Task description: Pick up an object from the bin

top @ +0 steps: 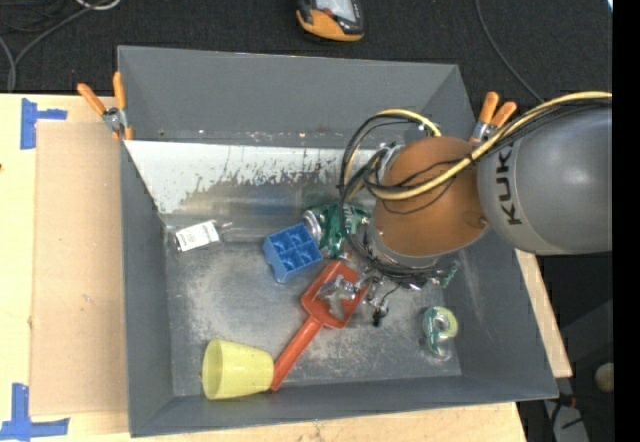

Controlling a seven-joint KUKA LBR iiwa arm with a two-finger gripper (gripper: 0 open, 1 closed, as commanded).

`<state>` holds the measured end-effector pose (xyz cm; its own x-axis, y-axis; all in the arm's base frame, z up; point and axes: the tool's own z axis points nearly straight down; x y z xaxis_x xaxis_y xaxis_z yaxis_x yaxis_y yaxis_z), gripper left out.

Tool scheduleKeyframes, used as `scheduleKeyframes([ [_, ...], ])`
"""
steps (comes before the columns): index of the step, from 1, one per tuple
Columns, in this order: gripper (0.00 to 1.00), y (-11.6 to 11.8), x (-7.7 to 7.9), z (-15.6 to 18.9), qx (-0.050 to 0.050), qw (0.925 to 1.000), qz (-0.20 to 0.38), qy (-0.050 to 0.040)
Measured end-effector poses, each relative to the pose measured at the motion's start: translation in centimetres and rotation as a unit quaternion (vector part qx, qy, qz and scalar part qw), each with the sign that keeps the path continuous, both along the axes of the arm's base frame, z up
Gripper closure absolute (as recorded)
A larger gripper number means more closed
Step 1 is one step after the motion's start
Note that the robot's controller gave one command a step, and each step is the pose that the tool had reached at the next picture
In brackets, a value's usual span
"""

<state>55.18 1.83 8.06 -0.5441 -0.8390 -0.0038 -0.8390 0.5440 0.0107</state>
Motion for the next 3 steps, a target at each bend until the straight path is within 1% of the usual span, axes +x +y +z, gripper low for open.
scheduleKeyframes([
  [1, 1.00, -2.6, 0.7, -0.5, -0.003, 0.9779, -0.209, 0.0012],
  [2, 1.00, -1.8, 1.0, -0.9, 0.000, 0.9990, -0.044, -0.0008],
  [3, 1.00, -2.6, 0.5, 1.3, 0.000, 0.9980, -0.063, 0.0009],
])
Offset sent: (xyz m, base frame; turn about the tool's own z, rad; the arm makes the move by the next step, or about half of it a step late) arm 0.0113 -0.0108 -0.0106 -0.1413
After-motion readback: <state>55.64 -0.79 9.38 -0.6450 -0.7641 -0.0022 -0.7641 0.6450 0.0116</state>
